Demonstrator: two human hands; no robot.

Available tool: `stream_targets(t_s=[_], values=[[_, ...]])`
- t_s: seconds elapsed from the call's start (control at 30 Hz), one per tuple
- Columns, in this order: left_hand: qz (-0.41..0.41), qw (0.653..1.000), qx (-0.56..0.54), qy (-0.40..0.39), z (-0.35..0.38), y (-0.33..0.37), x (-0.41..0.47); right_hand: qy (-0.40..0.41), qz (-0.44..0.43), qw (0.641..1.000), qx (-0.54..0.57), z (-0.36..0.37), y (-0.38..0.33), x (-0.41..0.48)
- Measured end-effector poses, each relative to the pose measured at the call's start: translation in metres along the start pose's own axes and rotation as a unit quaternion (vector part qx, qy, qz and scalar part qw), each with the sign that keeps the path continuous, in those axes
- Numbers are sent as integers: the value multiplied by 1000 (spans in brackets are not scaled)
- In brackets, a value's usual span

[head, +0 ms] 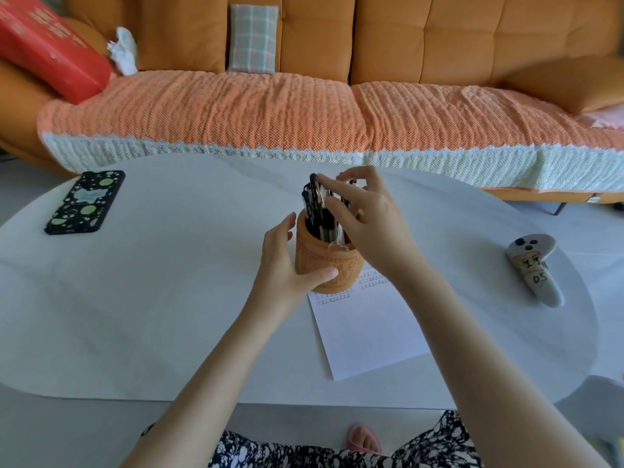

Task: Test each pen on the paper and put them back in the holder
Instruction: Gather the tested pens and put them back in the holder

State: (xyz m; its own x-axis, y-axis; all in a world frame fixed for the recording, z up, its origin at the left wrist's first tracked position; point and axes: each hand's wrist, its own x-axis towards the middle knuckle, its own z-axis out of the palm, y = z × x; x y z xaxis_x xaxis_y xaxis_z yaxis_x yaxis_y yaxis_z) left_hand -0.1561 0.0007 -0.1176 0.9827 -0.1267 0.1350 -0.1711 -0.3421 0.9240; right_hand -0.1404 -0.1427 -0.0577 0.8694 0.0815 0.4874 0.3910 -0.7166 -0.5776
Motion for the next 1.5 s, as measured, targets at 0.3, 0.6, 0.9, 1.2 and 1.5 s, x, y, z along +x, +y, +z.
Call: stream_targets(t_s=[0.3, 0.6, 0.9, 1.2, 1.5], values=[[-12, 1000, 13, -12, 6, -10, -5, 29, 17, 995, 89, -13, 15, -12], [11, 1000, 29, 5, 10, -2, -1, -14, -167, 981, -102, 9, 6, 11], [-11, 999, 31, -19, 13, -18, -2, -48, 61, 992, 98, -1, 15, -14], [-39, 973, 220, -53, 21, -31, -21, -148, 174, 969, 91, 5, 27, -18], [-4, 975, 216, -57, 13, -38, -22, -81, 183, 973, 115, 2, 46, 11]])
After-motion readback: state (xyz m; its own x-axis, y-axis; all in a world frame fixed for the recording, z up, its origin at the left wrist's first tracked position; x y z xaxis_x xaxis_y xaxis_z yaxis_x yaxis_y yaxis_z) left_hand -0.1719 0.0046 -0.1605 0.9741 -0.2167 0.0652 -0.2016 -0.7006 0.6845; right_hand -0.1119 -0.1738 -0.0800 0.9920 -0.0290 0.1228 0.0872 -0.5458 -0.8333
